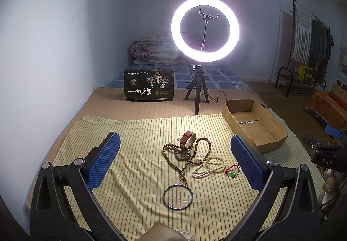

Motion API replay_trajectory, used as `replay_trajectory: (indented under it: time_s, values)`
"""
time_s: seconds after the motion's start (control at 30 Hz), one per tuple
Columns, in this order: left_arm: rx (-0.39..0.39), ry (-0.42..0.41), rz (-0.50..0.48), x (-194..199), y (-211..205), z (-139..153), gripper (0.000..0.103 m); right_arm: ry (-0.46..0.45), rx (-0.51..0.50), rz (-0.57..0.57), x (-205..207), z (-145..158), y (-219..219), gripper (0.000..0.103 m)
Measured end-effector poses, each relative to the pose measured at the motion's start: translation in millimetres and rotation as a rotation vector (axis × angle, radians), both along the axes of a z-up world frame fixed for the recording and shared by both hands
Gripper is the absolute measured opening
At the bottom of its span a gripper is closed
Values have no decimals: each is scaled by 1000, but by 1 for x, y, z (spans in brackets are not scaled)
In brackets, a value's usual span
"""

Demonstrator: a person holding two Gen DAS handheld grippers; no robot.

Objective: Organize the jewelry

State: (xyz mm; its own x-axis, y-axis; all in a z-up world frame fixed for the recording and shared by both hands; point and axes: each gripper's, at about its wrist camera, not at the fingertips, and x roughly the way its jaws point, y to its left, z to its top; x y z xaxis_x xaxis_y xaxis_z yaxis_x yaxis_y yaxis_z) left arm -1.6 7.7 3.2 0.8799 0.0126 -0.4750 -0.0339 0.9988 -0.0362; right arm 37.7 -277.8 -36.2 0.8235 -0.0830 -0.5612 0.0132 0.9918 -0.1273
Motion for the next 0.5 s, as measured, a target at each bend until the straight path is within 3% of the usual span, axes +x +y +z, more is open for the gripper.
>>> replay_trajectory:
  time_s: [0.5]
  values:
    - [-2,0,1,-1,0,0,103,3,2,1,1,0,0,103]
